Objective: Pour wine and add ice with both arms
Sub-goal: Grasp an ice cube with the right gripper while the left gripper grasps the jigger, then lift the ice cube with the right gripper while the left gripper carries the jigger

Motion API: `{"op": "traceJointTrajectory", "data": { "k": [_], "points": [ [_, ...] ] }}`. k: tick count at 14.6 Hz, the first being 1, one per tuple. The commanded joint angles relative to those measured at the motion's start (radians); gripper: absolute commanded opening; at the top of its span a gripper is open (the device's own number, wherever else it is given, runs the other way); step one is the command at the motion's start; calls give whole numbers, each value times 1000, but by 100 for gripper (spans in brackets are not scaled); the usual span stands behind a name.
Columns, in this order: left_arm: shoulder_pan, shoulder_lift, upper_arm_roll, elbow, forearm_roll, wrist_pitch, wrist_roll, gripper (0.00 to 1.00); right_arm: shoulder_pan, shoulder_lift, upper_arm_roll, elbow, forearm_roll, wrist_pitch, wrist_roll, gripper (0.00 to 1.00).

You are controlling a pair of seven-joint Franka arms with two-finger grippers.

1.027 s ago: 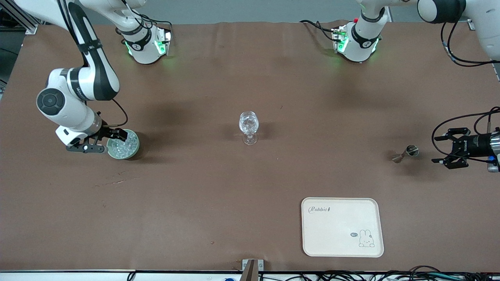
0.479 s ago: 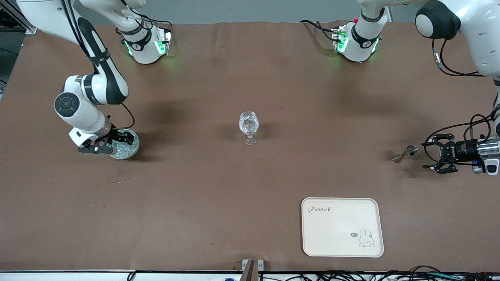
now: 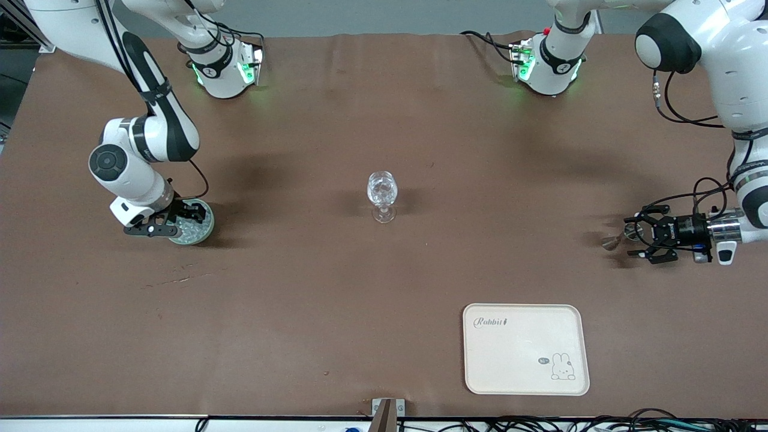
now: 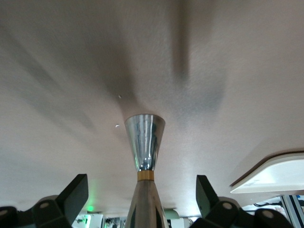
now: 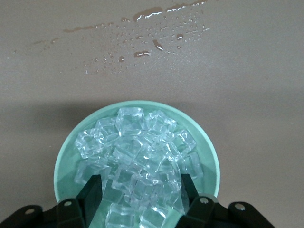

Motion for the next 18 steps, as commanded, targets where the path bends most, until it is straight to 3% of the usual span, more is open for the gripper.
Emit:
{"op": "traceJointTrajectory", "data": {
  "k": [1,3,5,6,10,12,14,18],
  "points": [
    [-2,14,8,-15,-60,-15,2,100,-10,-6,2,-18,-27,20,11,66],
    [-7,16,8,-35,-91,-15,0,88,-10,-3,2,-18,-27,20,11,62],
    [-2,14,8,-35,-91,-16,2,85,-10,-3,2,-16,-27,20,11,59],
    [-2,14,8,-38,-92,-16,2,79,-12,0,1,-16,-29,23,11,58],
    [7,13,7,-52,-108,-23,9,34,-12,3,1,-16,-29,23,11,58],
    [9,10,8,-56,-125,-39,14,0,-13,3,-2,-16,-29,23,11,55],
    [9,6,10,-55,-134,-56,16,0,-13,3,-2,-16,-29,20,11,46],
    [9,-9,16,-52,-134,-84,-12,0,-15,3,-2,-9,-27,8,32,8]
  ]
}}
